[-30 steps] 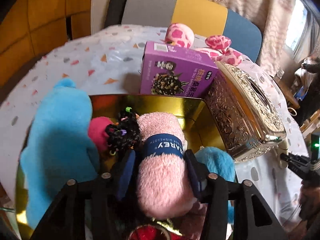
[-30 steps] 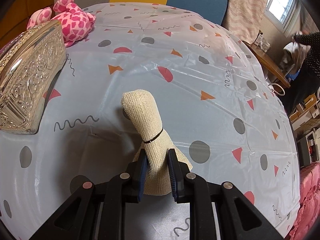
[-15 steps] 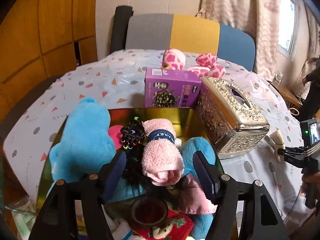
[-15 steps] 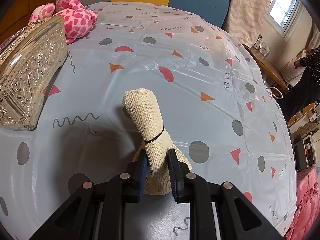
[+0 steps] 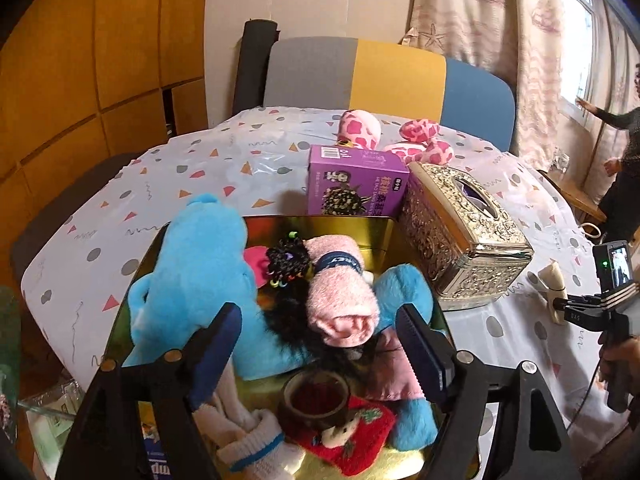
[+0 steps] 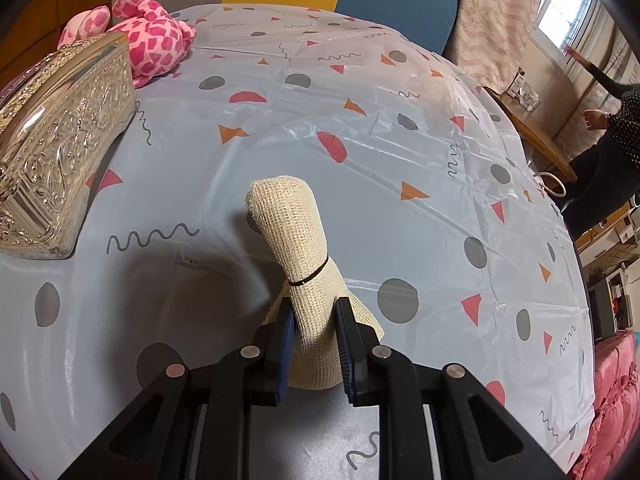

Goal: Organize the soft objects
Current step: 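Carry the beige bandage roll into the gold tray and open the right gripper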

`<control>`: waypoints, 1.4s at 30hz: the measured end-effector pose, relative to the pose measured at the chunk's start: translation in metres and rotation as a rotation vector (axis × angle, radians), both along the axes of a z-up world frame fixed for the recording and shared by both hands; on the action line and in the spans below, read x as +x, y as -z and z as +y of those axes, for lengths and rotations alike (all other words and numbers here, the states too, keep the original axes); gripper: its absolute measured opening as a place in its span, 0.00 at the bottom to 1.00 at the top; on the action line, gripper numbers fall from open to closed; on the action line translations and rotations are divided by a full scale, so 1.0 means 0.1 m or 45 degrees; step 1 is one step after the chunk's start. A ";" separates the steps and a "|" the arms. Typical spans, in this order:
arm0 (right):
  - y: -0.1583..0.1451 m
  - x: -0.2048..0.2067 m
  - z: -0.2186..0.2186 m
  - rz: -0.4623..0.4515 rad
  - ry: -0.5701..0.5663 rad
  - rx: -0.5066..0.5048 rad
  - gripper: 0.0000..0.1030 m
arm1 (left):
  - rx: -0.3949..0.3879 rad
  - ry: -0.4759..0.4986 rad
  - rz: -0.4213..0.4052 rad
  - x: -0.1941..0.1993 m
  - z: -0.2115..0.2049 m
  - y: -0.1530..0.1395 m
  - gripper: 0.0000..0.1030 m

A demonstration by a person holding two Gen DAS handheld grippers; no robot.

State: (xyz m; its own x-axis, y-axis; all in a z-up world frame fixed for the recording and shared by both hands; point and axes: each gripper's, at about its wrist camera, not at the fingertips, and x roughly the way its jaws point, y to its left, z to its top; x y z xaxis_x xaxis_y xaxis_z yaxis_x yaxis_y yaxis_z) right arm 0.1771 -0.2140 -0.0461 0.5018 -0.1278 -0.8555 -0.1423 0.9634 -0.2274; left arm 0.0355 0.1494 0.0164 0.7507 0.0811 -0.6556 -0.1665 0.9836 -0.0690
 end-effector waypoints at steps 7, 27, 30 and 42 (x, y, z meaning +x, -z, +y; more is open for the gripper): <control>0.02 -0.01 0.01 0.001 0.010 -0.002 0.18 | 0.001 -0.024 -0.015 -0.16 0.13 0.00 0.78; -0.19 -0.53 0.56 0.175 -0.143 0.286 0.15 | -0.083 -0.114 0.001 -0.37 0.60 0.13 0.79; -0.12 -0.64 0.67 0.201 -0.154 0.291 0.15 | -0.103 -0.141 0.012 -0.39 0.70 0.15 0.79; -0.67 -1.14 1.33 0.101 -0.387 0.567 0.14 | -0.136 -0.277 -0.015 -0.57 1.10 0.19 0.79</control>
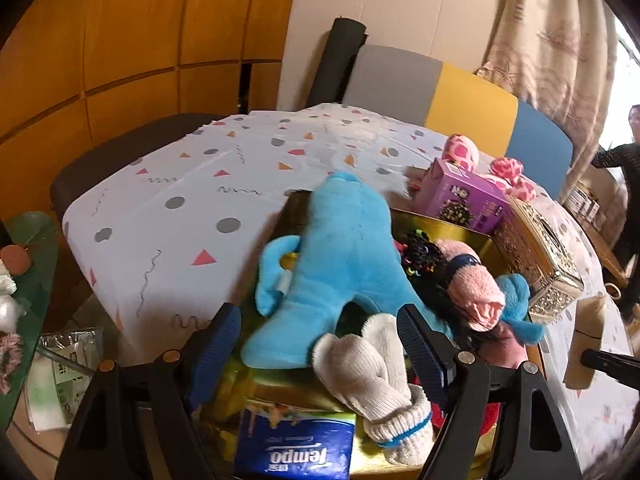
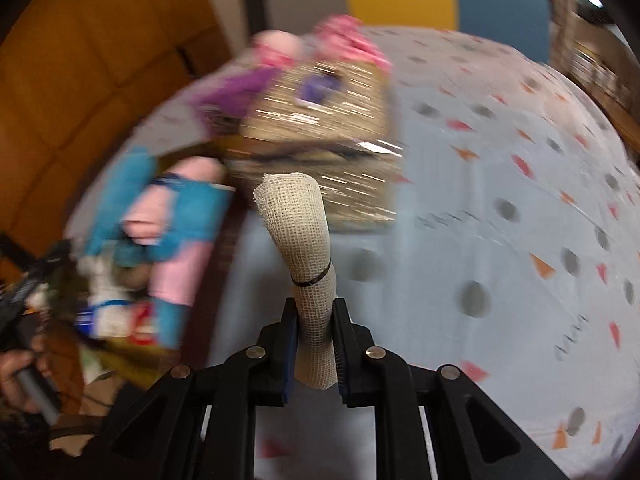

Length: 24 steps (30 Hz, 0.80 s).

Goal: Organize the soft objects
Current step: 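Carry the beige bandage roll into the gold tray and open the right gripper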

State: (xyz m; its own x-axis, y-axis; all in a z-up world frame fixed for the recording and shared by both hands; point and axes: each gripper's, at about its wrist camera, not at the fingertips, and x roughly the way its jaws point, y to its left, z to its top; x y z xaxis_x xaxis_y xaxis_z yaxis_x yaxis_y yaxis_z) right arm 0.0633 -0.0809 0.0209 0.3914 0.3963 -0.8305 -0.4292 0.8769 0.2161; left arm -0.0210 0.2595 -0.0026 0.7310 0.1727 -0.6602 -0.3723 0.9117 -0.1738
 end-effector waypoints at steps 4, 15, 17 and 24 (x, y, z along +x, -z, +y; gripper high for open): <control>-0.18 -0.17 0.46 0.003 -0.162 0.148 0.14 | 0.006 -0.020 -0.015 -0.02 0.04 -0.03 0.79; 0.04 -0.22 1.62 0.180 -0.418 0.264 0.14 | 0.044 -0.084 -0.054 -0.15 0.18 -0.17 0.79; 0.09 -0.24 1.68 0.206 -0.448 0.247 0.14 | 0.049 -0.098 -0.049 -0.18 0.21 -0.17 0.79; 0.51 0.03 1.79 0.304 -0.332 0.151 0.16 | 0.021 -0.104 -0.014 -0.17 0.24 -0.06 0.79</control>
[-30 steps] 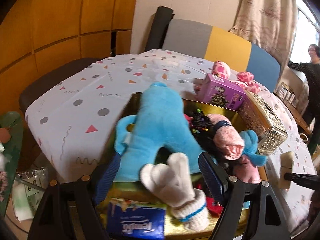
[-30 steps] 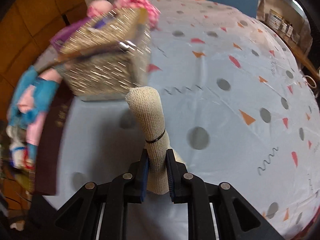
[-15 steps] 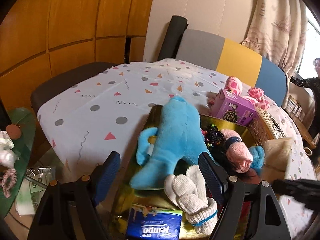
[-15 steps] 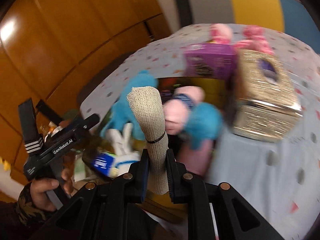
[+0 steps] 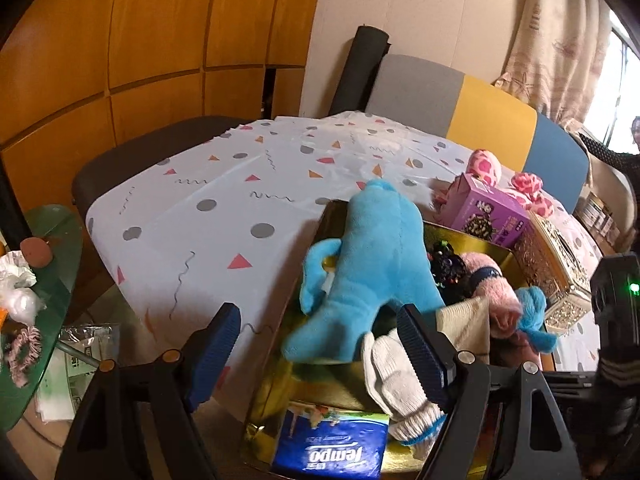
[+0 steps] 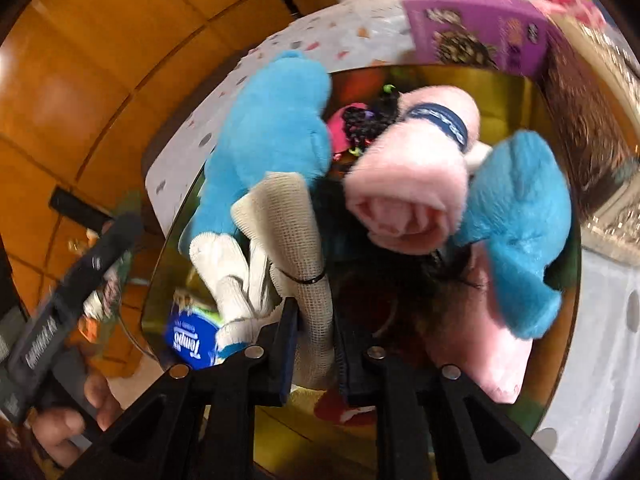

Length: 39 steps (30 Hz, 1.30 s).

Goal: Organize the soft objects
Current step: 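Carry the beige bandage roll into the gold tray and open the right gripper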

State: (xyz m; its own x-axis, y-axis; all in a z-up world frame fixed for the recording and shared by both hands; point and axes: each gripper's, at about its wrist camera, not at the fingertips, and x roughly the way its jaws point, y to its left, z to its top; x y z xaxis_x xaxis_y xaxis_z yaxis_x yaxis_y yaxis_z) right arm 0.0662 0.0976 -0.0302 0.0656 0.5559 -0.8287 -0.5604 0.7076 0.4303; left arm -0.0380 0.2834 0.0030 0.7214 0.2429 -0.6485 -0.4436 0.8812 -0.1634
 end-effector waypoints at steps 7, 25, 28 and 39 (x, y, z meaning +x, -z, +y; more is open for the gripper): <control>-0.02 0.04 0.00 -0.054 0.021 -0.040 0.35 | -0.012 0.032 0.003 0.04 -0.07 0.02 0.79; -0.23 -0.08 -0.19 -0.267 0.055 -0.118 0.46 | 0.019 0.083 0.043 0.00 -0.24 0.04 0.79; -0.30 -0.11 -0.21 -0.316 0.070 -0.127 0.46 | 0.024 0.087 0.050 0.01 -0.25 0.06 0.79; -0.17 -0.09 0.04 -0.404 -0.007 -0.107 0.36 | 0.038 0.076 0.044 0.03 -0.25 0.02 0.85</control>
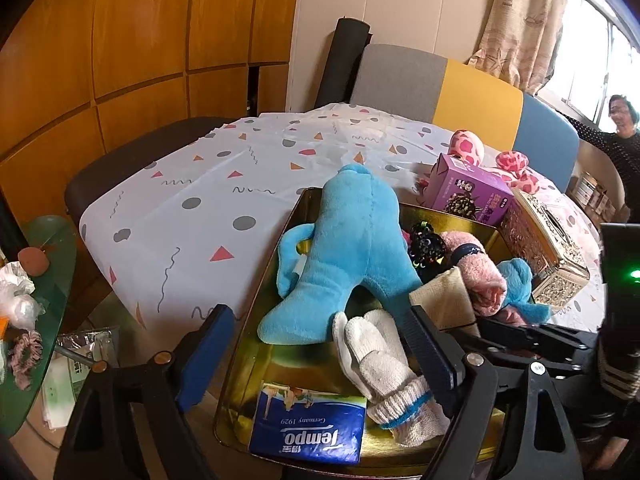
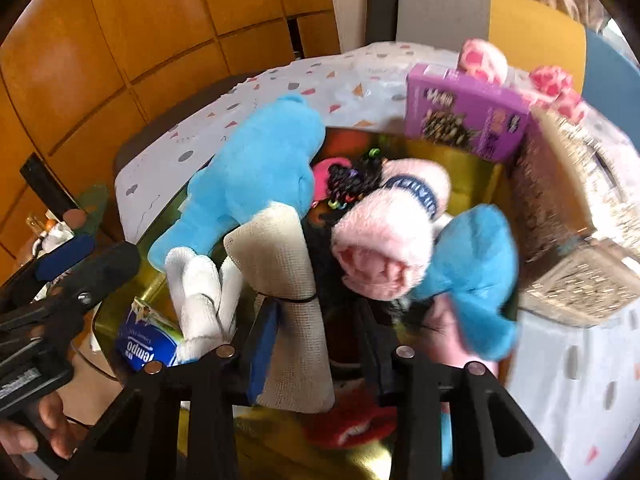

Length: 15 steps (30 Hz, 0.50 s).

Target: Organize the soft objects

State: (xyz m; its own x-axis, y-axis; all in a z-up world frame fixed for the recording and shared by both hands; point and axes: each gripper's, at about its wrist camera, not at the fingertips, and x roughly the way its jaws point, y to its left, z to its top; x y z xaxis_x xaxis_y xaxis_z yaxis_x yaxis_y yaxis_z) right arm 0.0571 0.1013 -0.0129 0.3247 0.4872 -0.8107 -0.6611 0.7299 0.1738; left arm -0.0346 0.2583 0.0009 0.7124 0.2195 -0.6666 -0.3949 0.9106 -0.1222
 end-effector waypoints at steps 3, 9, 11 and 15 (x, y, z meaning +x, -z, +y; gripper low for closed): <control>-0.01 0.01 -0.02 -0.017 -0.004 0.004 0.36 | 0.007 0.000 -0.001 0.01 -0.01 -0.01 0.85; -0.13 -0.09 -0.10 -0.066 -0.006 -0.010 0.40 | 0.006 0.018 0.008 0.03 -0.07 0.00 0.90; -0.19 -0.15 -0.15 -0.095 0.002 0.000 0.41 | 0.010 0.023 0.009 0.04 -0.09 0.01 0.91; -0.30 -0.23 -0.28 -0.186 0.069 -0.002 0.42 | 0.025 0.035 0.009 0.05 -0.15 0.00 0.96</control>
State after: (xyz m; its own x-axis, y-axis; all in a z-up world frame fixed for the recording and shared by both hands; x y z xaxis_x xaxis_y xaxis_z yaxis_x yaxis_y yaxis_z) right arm 0.0338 0.0735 0.0172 0.4650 0.4644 -0.7537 -0.6390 0.7653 0.0773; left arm -0.0295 0.2431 0.0014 0.7133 0.2130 -0.6677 -0.3707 0.9232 -0.1015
